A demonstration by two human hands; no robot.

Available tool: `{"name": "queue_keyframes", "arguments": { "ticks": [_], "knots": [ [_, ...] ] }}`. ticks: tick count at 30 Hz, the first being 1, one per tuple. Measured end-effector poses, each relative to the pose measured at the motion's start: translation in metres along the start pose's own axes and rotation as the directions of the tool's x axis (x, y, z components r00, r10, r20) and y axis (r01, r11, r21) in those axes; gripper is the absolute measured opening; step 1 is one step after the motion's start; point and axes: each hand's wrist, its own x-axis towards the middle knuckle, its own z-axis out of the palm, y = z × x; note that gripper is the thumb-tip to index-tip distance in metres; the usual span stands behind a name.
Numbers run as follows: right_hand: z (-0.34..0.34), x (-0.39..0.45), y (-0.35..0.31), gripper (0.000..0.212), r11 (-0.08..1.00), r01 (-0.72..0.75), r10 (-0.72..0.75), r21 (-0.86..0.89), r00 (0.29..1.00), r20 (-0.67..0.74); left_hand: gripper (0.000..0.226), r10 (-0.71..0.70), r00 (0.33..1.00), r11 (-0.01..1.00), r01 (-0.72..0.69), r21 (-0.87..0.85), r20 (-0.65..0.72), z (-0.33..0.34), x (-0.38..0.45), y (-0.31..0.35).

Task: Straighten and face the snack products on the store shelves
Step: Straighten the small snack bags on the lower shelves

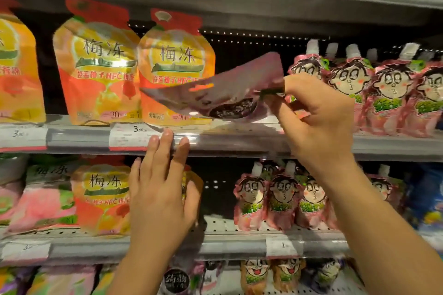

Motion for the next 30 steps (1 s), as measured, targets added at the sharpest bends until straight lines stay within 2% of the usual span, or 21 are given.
{"name": "queue_keyframes", "arguments": {
  "ticks": [3,5,7,8,10,11,12,14,15,17,19,20,21,22,23,24,25,27,30],
  "knots": [
    [-0.018,-0.015,-0.005,0.010,0.992,0.125,-0.125,-0.024,0.992,0.008,0.076,0.009,0.999,0.999,-0.007,-0.034,0.051,-0.006,0.001,-0.001],
    [-0.030,-0.029,-0.007,0.010,0.994,0.107,-0.107,0.005,0.994,-0.006,0.080,-0.006,0.997,0.995,0.013,-0.103,0.072,-0.015,-0.001,0.005],
    [-0.041,-0.047,-0.007,0.020,0.999,0.030,-0.030,0.043,1.000,-0.002,0.080,-0.076,0.992,0.962,0.098,-0.255,0.096,-0.026,-0.013,0.022],
    [-0.046,-0.059,-0.007,0.017,0.997,-0.026,0.024,0.077,0.999,0.028,0.070,-0.112,0.987,0.930,0.145,-0.338,0.114,-0.031,-0.022,0.034],
    [-0.055,-0.092,-0.008,0.005,0.985,-0.129,0.114,0.116,0.986,0.125,0.034,-0.188,0.962,0.839,0.262,-0.478,0.197,-0.039,-0.043,0.055],
    [-0.057,-0.111,-0.010,0.008,0.982,-0.154,0.135,0.113,0.978,0.159,0.018,-0.226,0.936,0.781,0.340,-0.524,0.271,-0.037,-0.056,0.056],
    [-0.057,-0.132,-0.013,0.012,0.979,-0.173,0.149,0.111,0.970,0.193,0.013,-0.255,0.899,0.723,0.421,-0.548,0.355,-0.036,-0.069,0.058],
    [-0.057,-0.176,-0.016,0.018,0.972,-0.218,0.190,0.092,0.950,0.248,0.020,-0.323,0.790,0.621,0.592,-0.513,0.521,-0.034,-0.098,0.055],
    [-0.057,-0.197,-0.017,0.020,0.962,-0.258,0.224,0.087,0.931,0.287,0.032,-0.358,0.721,0.565,0.673,-0.477,0.593,-0.035,-0.113,0.054],
    [-0.055,-0.237,-0.015,0.021,0.912,-0.400,0.338,0.095,0.861,0.381,0.057,-0.421,0.555,0.412,0.821,-0.394,0.717,-0.028,-0.144,0.056],
    [-0.055,-0.271,-0.013,0.021,0.846,-0.524,0.433,0.102,0.785,0.442,0.044,-0.456,0.375,0.256,0.924,-0.284,0.808,-0.019,-0.175,0.063],
    [-0.055,-0.285,-0.014,0.021,0.789,-0.602,0.489,0.122,0.736,0.469,0.040,-0.450,0.312,0.212,0.947,-0.240,0.837,-0.011,-0.191,0.067],
    [-0.056,-0.297,-0.016,0.019,0.700,-0.699,0.557,0.147,0.663,0.500,0.043,-0.444,0.307,0.189,0.951,-0.247,0.842,-0.001,-0.205,0.066],
    [-0.054,-0.309,-0.017,0.008,0.603,-0.781,0.616,0.162,0.584,0.528,0.043,-0.401,0.336,0.198,0.940,-0.278,0.852,0.003,-0.217,0.071],
    [-0.053,-0.320,-0.019,0.009,0.498,-0.849,0.663,0.174,0.503,0.554,0.041,-0.345,0.347,0.212,0.934,-0.288,0.872,0.003,-0.224,0.078],
    [-0.050,-0.333,-0.018,0.021,0.415,-0.898,0.704,0.145,0.418,0.574,0.036,-0.278,0.340,0.238,0.930,-0.279,0.898,0.002,-0.229,0.084],
    [-0.049,-0.344,-0.019,0.024,0.327,-0.938,0.735,0.114,0.328,0.593,0.032,-0.229,0.314,0.246,0.934,-0.258,0.921,0.002,-0.235,0.091],
    [-0.046,-0.362,-0.019,0.017,0.200,-0.977,0.756,0.076,0.203,0.622,0.042,-0.217,0.280,0.267,0.938,-0.219,0.935,0.011,-0.241,0.097],
    [-0.043,-0.377,-0.014,0.023,0.006,-0.998,0.710,0.064,0.049,0.703,0.026,-0.261,0.358,0.547,0.820,-0.168,0.897,0.030,-0.243,0.092]
  ]
}}
